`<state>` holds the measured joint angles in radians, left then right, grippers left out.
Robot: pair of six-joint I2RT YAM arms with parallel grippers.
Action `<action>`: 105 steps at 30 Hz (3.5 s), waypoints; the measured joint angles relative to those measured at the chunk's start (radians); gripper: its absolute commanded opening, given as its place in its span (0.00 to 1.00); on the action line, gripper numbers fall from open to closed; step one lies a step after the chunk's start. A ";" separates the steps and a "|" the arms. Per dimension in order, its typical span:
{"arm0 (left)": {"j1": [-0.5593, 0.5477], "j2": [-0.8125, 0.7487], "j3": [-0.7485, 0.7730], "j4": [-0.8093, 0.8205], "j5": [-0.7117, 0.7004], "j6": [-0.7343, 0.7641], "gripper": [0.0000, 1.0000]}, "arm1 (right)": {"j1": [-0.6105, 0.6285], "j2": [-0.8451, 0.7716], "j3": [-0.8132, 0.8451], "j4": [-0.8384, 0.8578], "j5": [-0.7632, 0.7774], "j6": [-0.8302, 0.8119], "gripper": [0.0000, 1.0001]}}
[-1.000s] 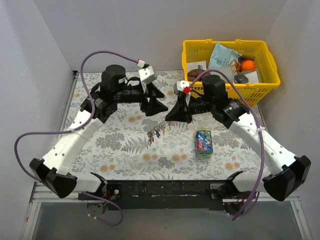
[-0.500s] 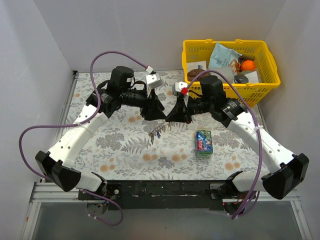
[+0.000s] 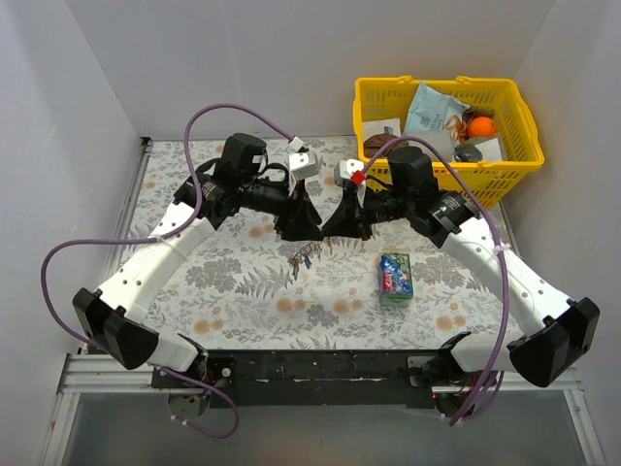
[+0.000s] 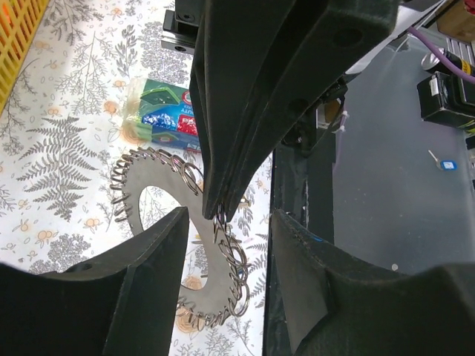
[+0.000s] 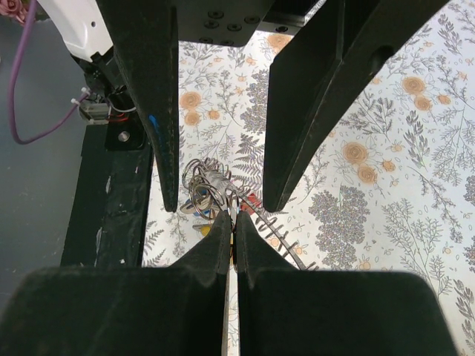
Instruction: Put the keys on the keyring
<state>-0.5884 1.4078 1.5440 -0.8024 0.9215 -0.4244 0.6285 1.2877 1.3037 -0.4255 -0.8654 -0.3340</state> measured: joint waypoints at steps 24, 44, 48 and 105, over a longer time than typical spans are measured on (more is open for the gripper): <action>-0.024 0.006 -0.036 -0.005 -0.132 0.014 0.38 | -0.005 0.000 0.000 0.001 0.017 -0.009 0.01; -0.026 -0.008 -0.011 -0.013 -0.140 0.032 0.18 | -0.006 0.000 0.000 0.002 0.005 -0.010 0.01; -0.026 -0.002 -0.010 -0.013 -0.126 0.036 0.16 | -0.006 0.000 0.000 0.002 0.005 -0.010 0.01; -0.031 -0.419 -0.637 0.916 -0.230 -0.255 0.00 | -0.019 -0.084 -0.025 0.198 -0.080 0.158 0.32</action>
<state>-0.6193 0.9886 0.9070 0.1139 0.6914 -0.6792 0.6098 1.2041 1.2789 -0.2279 -0.9455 -0.1757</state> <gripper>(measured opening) 0.020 0.343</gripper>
